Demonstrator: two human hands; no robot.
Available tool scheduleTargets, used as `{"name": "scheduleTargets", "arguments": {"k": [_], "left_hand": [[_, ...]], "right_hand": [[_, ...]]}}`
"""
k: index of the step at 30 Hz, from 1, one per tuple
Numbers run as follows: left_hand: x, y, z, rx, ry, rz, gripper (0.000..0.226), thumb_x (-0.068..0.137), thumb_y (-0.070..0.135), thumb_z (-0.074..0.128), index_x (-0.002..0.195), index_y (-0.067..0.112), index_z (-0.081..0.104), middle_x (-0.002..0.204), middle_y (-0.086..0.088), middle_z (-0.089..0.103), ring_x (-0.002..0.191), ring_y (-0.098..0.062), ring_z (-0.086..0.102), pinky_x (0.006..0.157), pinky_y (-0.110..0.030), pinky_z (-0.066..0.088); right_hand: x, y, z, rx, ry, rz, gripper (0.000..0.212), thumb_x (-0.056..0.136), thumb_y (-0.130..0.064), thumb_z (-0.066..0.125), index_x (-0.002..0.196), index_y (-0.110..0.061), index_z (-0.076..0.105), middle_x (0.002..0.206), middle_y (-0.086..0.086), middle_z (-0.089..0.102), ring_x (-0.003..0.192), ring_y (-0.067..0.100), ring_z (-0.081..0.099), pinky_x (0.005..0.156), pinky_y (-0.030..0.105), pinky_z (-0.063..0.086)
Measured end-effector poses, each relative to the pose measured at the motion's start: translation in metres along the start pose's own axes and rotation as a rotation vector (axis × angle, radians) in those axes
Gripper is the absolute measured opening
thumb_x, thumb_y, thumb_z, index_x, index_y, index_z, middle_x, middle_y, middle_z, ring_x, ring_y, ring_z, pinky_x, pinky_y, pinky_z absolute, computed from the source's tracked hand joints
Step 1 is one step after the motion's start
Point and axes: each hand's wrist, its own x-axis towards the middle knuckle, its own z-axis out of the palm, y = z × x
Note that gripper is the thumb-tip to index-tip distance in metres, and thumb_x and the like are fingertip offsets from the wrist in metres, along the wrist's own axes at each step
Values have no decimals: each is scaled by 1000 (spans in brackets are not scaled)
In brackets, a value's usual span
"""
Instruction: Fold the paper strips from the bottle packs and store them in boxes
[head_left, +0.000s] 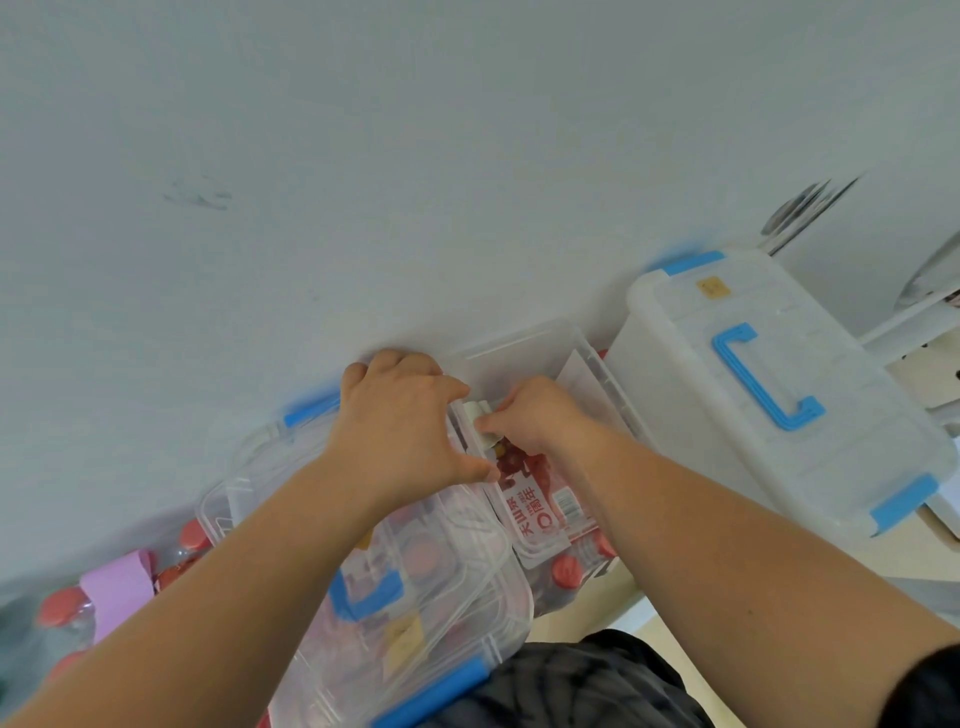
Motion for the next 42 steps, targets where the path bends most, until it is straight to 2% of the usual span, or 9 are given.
{"name": "scheduleTargets", "arguments": {"k": [7, 13, 19, 23, 30, 33, 36, 39, 42], "left_hand": [[-8, -9, -1, -115, 103, 28, 74, 70, 79, 59, 131, 37, 59, 132, 10, 58, 129, -18, 45, 107, -40, 35], [-43, -43, -5, -154, 296, -72, 72, 69, 78, 48, 119, 30, 69, 114, 5, 68, 112, -24, 59, 97, -42, 48], [-92, -69, 0, -91, 196, -289, 79, 72, 81, 52, 137, 35, 52, 136, 4, 54, 123, -27, 49, 102, -44, 43], [-118, -79, 18, -123, 150, -389, 89, 71, 83, 51, 146, 35, 40, 150, 0, 39, 135, -29, 39, 109, -45, 37], [-134, -74, 24, -380, 294, -363, 88, 66, 66, 77, 141, 27, 49, 151, -4, 40, 138, -28, 39, 115, -40, 31], [-134, -70, 13, -492, 454, -301, 80, 66, 52, 84, 136, 29, 53, 134, 5, 53, 116, -19, 55, 103, -37, 47], [-132, -57, -8, -705, 584, -248, 64, 77, 31, 82, 135, 31, 53, 111, 15, 64, 86, -4, 61, 79, -18, 50], [-123, -37, -32, -991, 646, -202, 37, 88, 15, 72, 123, 26, 65, 88, 6, 73, 72, -6, 64, 70, -12, 50], [-115, -12, -58, -1114, 654, -91, 18, 93, 11, 65, 103, 21, 75, 77, 2, 75, 67, -7, 68, 65, -15, 51]], "right_hand": [[-29, -14, -16, 28, 185, -120, 25, 91, -37, 62, 86, -15, 71, 83, 4, 74, 80, 25, 70, 76, 37, 58], [-89, -41, -17, 93, 295, -419, 20, 87, -44, 69, 84, -24, 74, 79, -10, 71, 72, 8, 66, 62, 24, 49], [-106, -48, 8, -241, 239, -448, 40, 82, -48, 71, 114, -24, 72, 108, -3, 73, 105, 22, 67, 95, 40, 53], [-109, -48, 13, -272, 285, -428, 26, 86, -38, 69, 106, -23, 73, 107, -1, 74, 104, 25, 68, 93, 41, 54], [-113, -46, 12, -264, 309, -449, 16, 92, -25, 57, 89, -21, 73, 98, 2, 75, 96, 27, 68, 83, 40, 56], [-120, -40, -1, -134, 344, -474, 17, 92, -21, 58, 87, -16, 73, 90, 2, 73, 88, 25, 67, 77, 37, 54], [-133, -32, -25, 91, 406, -484, 15, 90, -17, 63, 79, -17, 72, 73, -5, 69, 66, 13, 63, 66, 30, 48], [-151, -24, -53, 337, 458, -484, 16, 91, -15, 64, 76, -19, 69, 76, -3, 72, 50, 10, 63, 56, 24, 50], [-168, -11, -78, 559, 479, -501, 17, 95, -12, 63, 82, -20, 69, 83, -1, 74, 58, 9, 70, 55, 24, 48]]}}
